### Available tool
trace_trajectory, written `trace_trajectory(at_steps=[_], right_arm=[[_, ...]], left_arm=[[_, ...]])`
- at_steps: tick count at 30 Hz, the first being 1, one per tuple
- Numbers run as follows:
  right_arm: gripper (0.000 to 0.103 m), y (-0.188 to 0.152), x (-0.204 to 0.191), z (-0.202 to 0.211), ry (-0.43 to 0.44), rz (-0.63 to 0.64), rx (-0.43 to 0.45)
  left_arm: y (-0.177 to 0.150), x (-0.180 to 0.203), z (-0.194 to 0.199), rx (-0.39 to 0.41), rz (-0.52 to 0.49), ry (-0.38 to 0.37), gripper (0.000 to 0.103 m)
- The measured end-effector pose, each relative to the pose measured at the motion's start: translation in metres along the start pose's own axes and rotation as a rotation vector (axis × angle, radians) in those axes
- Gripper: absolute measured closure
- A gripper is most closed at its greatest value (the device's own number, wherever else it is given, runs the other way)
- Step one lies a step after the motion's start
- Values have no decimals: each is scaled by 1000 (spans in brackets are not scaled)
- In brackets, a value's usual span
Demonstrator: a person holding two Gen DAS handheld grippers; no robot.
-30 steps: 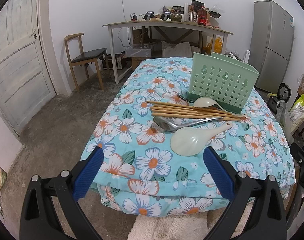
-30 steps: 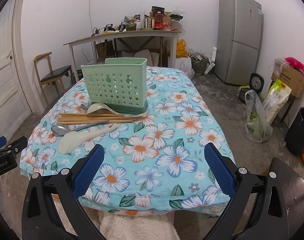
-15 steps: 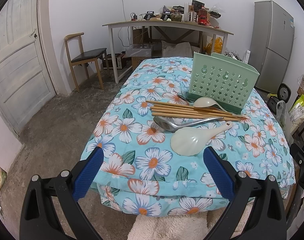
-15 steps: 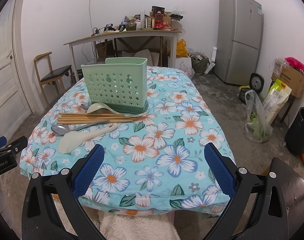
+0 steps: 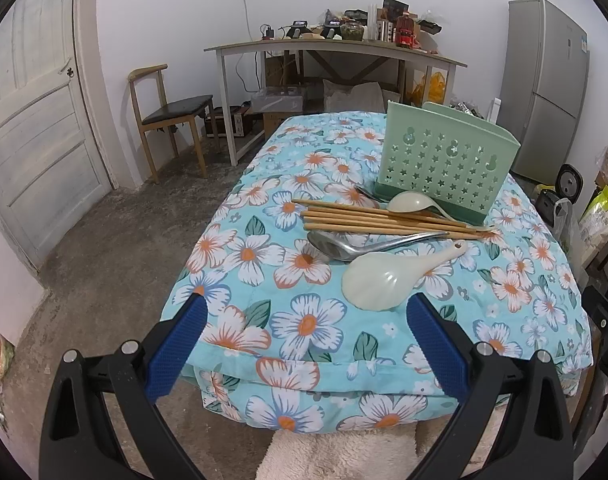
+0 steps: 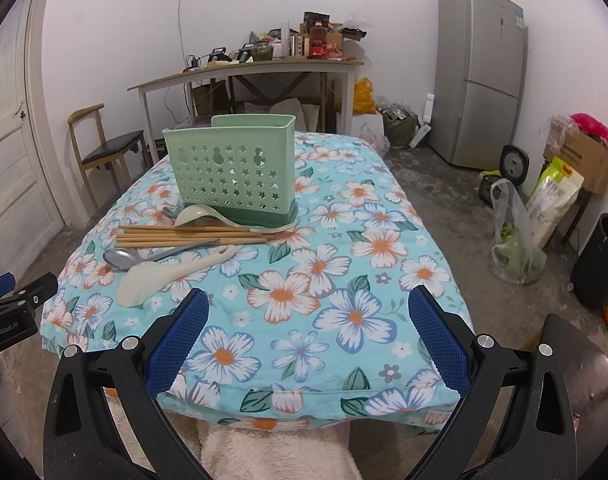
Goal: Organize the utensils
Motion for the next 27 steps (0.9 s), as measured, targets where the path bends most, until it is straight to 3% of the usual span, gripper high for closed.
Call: trace_trajectory(at_steps=[13,27], right_arm=[[8,-4,-9,-10,25,-5,-8],[8,4,-7,-53,94,-23,-54]], left_arm=[[1,5,-22,-29,-13,33,5],[11,9,-59,-64,-33,72,5]])
Point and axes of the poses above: each gripper's, at about its wrist camera, not at the fingertips, and z roughly against the way its jaws point, x to its right, y to its top, the point moved 4 cm from there along -z, roughly the way its jaws point, and after that the axes turned 11 degrees about z, right-handed, at the moved point
